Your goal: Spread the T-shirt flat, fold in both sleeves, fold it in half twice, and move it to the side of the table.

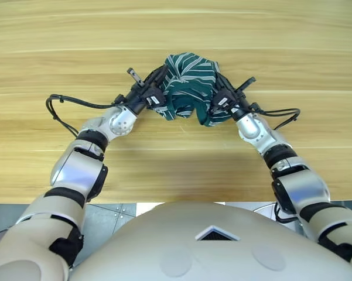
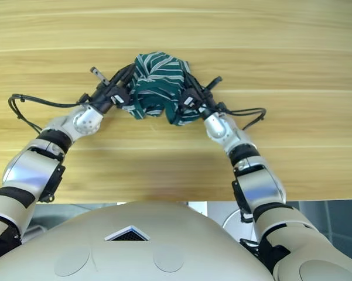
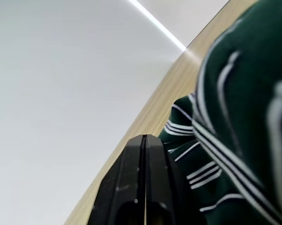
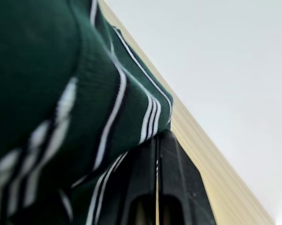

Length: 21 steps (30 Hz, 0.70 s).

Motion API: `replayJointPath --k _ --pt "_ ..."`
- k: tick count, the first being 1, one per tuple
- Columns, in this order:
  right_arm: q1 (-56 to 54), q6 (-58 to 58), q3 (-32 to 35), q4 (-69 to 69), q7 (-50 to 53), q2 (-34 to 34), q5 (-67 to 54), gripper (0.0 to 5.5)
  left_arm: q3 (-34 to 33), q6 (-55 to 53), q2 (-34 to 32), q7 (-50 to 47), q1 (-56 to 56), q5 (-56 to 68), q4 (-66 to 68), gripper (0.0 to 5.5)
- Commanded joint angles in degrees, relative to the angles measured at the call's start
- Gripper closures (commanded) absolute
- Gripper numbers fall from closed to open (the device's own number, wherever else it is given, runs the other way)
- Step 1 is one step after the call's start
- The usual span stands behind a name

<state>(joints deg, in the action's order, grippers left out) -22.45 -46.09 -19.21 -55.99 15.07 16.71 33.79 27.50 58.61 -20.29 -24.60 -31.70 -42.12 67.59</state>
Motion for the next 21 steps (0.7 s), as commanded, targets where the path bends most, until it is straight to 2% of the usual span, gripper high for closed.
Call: replayJointPath --k 1,12,21 --pt "0.4 1.4 -0.2 -0.4 0.8 3.6 0.9 5.47 4.0 -1.0 -1.8 -1.0 1.4 -4.2 0.9 5.5" --pt "2.3 1.5 5.8 1.0 1.4 15.6 -3.0 5.47 4.5 -1.3 -10.8 -6.5 1.2 -4.3 -0.6 5.5" --pt "3.7 -1.2 7.8 4.1 -1.8 16.2 -6.9 5.47 3.9 -2.2 -12.1 -7.4 0.9 -3.8 0.6 5.5"
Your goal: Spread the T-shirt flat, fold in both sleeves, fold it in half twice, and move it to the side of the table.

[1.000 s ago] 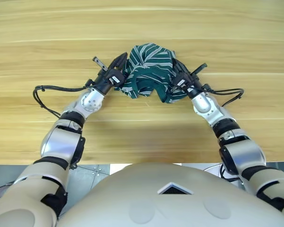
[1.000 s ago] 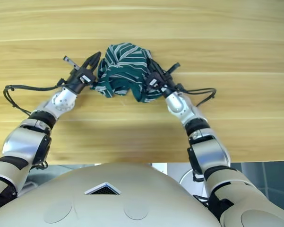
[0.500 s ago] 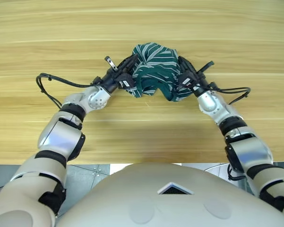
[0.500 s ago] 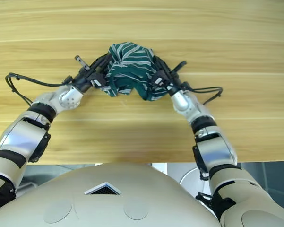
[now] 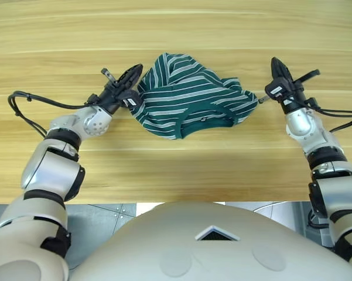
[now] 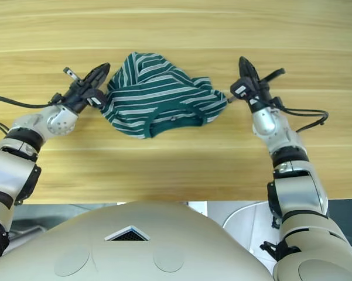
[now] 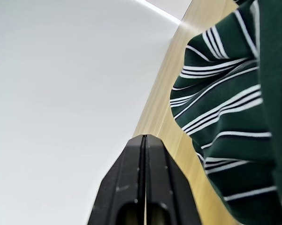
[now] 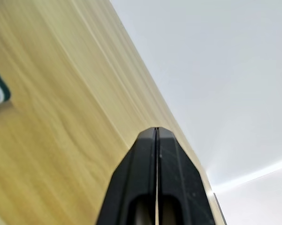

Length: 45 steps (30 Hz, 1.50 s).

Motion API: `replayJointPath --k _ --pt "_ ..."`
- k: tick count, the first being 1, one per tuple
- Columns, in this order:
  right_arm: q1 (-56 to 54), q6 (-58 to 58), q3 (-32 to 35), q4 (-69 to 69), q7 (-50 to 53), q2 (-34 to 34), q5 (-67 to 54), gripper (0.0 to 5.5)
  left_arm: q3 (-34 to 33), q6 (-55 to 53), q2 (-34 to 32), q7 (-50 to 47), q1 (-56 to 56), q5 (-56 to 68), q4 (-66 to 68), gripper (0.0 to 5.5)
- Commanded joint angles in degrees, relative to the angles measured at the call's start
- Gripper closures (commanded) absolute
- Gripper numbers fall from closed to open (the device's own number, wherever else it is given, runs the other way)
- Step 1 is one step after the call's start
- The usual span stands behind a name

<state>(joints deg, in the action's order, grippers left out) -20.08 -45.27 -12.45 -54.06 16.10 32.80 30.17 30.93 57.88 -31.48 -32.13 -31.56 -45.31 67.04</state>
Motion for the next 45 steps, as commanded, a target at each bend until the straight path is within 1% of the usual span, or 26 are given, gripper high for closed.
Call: replayJointPath --k 1,4,6,8,10,14,16,17,18,19,20,21,22,24,25,27,29,31,35,38,43,45 --pt "1.8 -2.9 1.3 3.0 -3.9 -0.1 -4.5 5.47 0.4 -1.4 -0.9 0.1 0.8 -0.5 1.2 5.5" --pt "3.0 -4.7 2.0 5.1 -7.9 -0.5 -8.5 5.47 -0.5 0.7 -1.0 0.4 1.0 0.7 0.5 5.5" --pt "4.7 -7.1 2.4 7.5 -13.8 -0.7 -14.5 5.47 -2.3 4.1 -1.7 1.1 1.1 3.3 -0.5 5.5" --pt "5.8 -7.2 3.2 9.0 -19.7 -1.1 -20.5 5.47 -4.4 7.1 -2.8 1.5 1.3 5.9 -1.7 5.5" --pt "7.1 -6.0 3.1 10.9 -26.6 -1.5 -26.1 5.47 -8.0 11.2 -4.9 2.4 0.9 10.3 -3.0 5.5" --pt "9.0 -3.7 3.4 14.2 -36.0 -1.6 -32.2 5.47 -12.6 16.7 -7.5 7.0 0.5 17.1 -3.4 5.5" --pt "9.6 -3.5 3.9 15.2 -38.5 -1.5 -33.3 5.5 -13.6 19.2 -8.3 10.4 0.8 19.6 -3.4 5.17" --pt "10.1 -3.6 4.3 15.9 -39.7 -1.2 -33.7 5.5 -13.4 21.1 -8.5 12.9 0.9 21.5 -3.5 5.07" --pt "10.7 -3.8 4.6 16.5 -40.8 -0.6 -33.7 5.5 -12.1 23.7 -8.6 15.8 1.3 24.3 -4.1 4.84" --pt "11.3 -3.9 4.9 16.7 -42.3 0.4 -34.0 5.5 -9.4 26.3 -8.8 18.6 1.9 27.7 -5.2 4.67" --pt "11.9 -4.0 5.1 16.8 -43.6 1.4 -33.7 5.29 -4.6 28.7 -9.3 21.5 2.9 30.9 -7.6 4.5" --pt "12.7 -4.1 5.4 17.1 -45.3 2.5 -34.0 5.19 1.0 29.3 -9.4 25.6 4.4 33.6 -10.4 4.37" --pt "13.5 -4.2 5.4 17.8 -46.9 3.6 -34.1 4.98 6.1 28.2 -9.2 30.4 6.1 35.8 -13.4 4.2" --pt "14.9 -4.1 5.1 19.5 -49.7 5.0 -33.9 4.69 13.0 23.4 -9.3 39.5 9.0 40.3 -19.1 3.92" --pt "15.7 -4.0 4.6 20.3 -50.9 5.7 -33.0 4.44 15.0 20.2 -9.5 43.6 10.3 42.4 -22.1 3.69" --pt "17.3 -3.9 3.5 21.6 -52.8 6.8 -30.5 4.16 16.5 14.1 -9.5 50.6 12.4 44.9 -26.3 3.45" --pt "18.4 -4.2 2.4 21.8 -54.0 7.6 -27.9 3.79 16.4 9.1 -9.4 56.0 14.2 45.5 -29.0 3.12" --pt "18.9 -4.6 1.5 21.5 -54.0 8.2 -24.9 3.45 15.1 4.8 -8.8 58.8 15.2 42.0 -30.0 2.82" --pt "19.2 -5.1 0.7 21.5 -54.3 8.7 -21.9 3.42 12.0 0.6 -7.9 61.6 16.4 37.3 -31.2 2.27" --pt "19.4 -5.4 0.5 20.8 -54.1 9.5 -20.5 3.42 10.3 -0.6 -7.7 63.2 17.7 36.3 -33.4 1.85" --pt "18.6 -4.6 0.7 19.5 -52.1 10.5 -18.0 3.42 7.5 -3.5 -7.7 63.4 18.5 30.8 -34.3 1.18" --pt "18.0 -4.1 0.6 18.6 -51.1 11.0 -16.6 3.42 6.9 -3.7 -8.1 64.7 19.6 30.9 -35.7 0.93"
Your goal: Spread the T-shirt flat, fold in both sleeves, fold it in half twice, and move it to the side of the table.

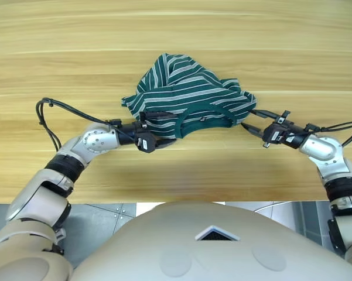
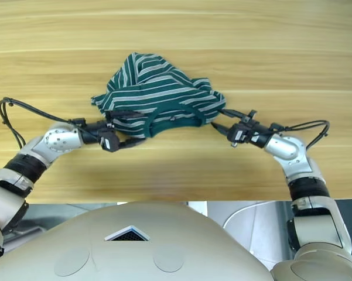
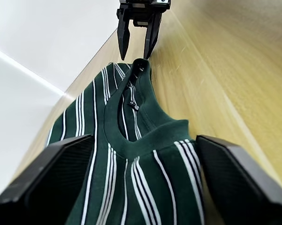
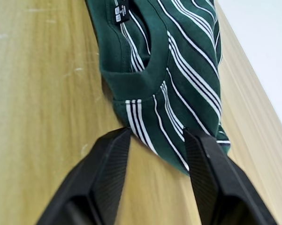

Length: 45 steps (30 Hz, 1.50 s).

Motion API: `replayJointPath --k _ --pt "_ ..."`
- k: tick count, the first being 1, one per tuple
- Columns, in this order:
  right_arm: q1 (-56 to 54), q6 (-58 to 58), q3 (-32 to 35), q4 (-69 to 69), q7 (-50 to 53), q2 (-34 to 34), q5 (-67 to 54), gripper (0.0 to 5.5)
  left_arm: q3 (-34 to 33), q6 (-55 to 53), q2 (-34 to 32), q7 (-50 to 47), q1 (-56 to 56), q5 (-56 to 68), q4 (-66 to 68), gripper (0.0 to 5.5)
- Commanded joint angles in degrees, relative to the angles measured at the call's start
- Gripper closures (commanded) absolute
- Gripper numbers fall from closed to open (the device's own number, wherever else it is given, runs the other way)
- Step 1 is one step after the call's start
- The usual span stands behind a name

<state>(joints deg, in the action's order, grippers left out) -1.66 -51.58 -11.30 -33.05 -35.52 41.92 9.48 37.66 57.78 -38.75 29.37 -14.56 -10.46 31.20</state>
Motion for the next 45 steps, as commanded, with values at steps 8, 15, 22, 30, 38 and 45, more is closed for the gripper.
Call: replayJointPath --k 8,15,22,30,38,45 --pt "-3.4 3.5 -4.3 -5.2 3.9 0.5 10.6 3.42 -2.0 -5.4 -4.0 8.4 6.7 -1.8 -7.6 0.1" --pt "-3.7 2.9 -7.6 -5.6 4.8 -0.9 11.6 3.42 -4.5 -7.8 -5.1 8.0 6.9 -6.2 -6.5 0.53" --pt "-4.0 2.7 -9.1 -6.0 5.4 -1.8 11.5 3.42 -4.4 -8.2 -3.6 4.3 5.2 -14.4 -1.8 1.64" --pt "-4.0 2.6 -10.1 -6.3 5.9 -1.5 11.1 4.53 -4.0 -7.0 -3.1 4.5 5.2 -15.2 -1.3 3.03" --pt "-3.9 2.6 -10.3 -6.2 5.9 -1.2 10.5 5.5 -4.0 -6.3 -3.0 4.8 5.4 -14.8 -0.7 4.45" --pt "-4.3 2.6 -9.6 -6.6 6.9 -1.1 10.3 5.5 -4.4 -6.4 -2.8 4.1 4.6 -15.3 0.7 5.21"
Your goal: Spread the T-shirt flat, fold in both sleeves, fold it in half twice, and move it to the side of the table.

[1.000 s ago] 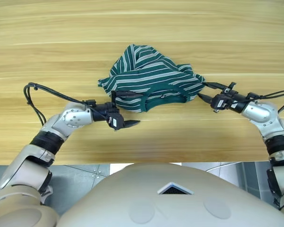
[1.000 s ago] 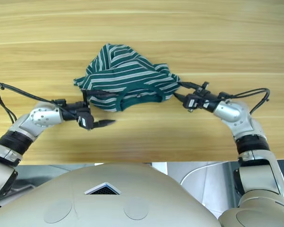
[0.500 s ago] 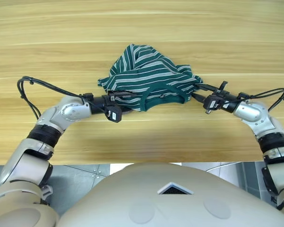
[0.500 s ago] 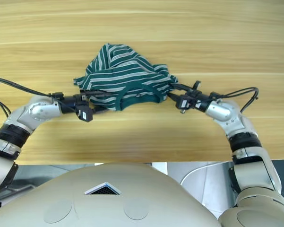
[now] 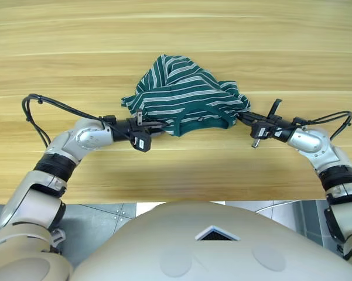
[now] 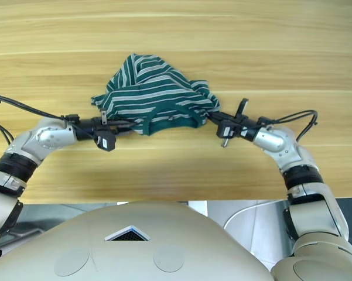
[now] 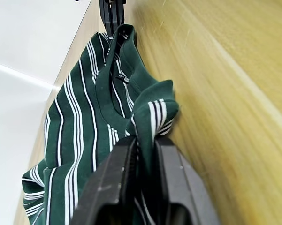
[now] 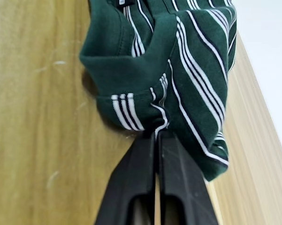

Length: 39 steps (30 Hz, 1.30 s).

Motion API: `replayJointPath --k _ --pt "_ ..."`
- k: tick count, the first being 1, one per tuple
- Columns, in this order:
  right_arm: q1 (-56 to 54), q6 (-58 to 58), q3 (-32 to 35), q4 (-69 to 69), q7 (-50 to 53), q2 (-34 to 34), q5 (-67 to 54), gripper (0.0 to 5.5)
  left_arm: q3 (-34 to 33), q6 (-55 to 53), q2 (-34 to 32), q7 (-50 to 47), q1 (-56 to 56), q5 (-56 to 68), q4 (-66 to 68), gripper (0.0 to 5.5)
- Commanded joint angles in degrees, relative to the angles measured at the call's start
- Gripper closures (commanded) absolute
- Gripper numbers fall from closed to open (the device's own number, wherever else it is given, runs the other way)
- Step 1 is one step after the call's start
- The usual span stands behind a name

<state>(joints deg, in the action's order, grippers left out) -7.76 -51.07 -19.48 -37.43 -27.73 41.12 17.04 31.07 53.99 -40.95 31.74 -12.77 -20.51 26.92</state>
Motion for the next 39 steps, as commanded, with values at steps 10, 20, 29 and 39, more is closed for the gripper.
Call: replayJointPath --k 10,20,29,39 --pt "1.3 0.2 1.5 -0.6 -0.9 0.7 -1.6 5.5 -0.2 0.2 -0.4 -0.3 0.6 -3.0 5.7 5.47" --pt "-7.1 -0.8 21.2 13.7 -6.5 10.1 -32.4 5.5 -22.6 7.3 -3.5 -16.0 -22.4 4.6 4.0 5.47" --pt "9.3 3.2 31.8 35.4 -28.2 13.5 -58.7 5.5 -20.0 10.1 -17.2 -1.4 -8.0 41.5 -20.4 5.47" --pt "22.8 12.4 37.4 50.1 -64.8 10.8 -80.5 5.5 -15.4 12.9 -32.3 30.7 10.6 73.1 -36.9 5.47"
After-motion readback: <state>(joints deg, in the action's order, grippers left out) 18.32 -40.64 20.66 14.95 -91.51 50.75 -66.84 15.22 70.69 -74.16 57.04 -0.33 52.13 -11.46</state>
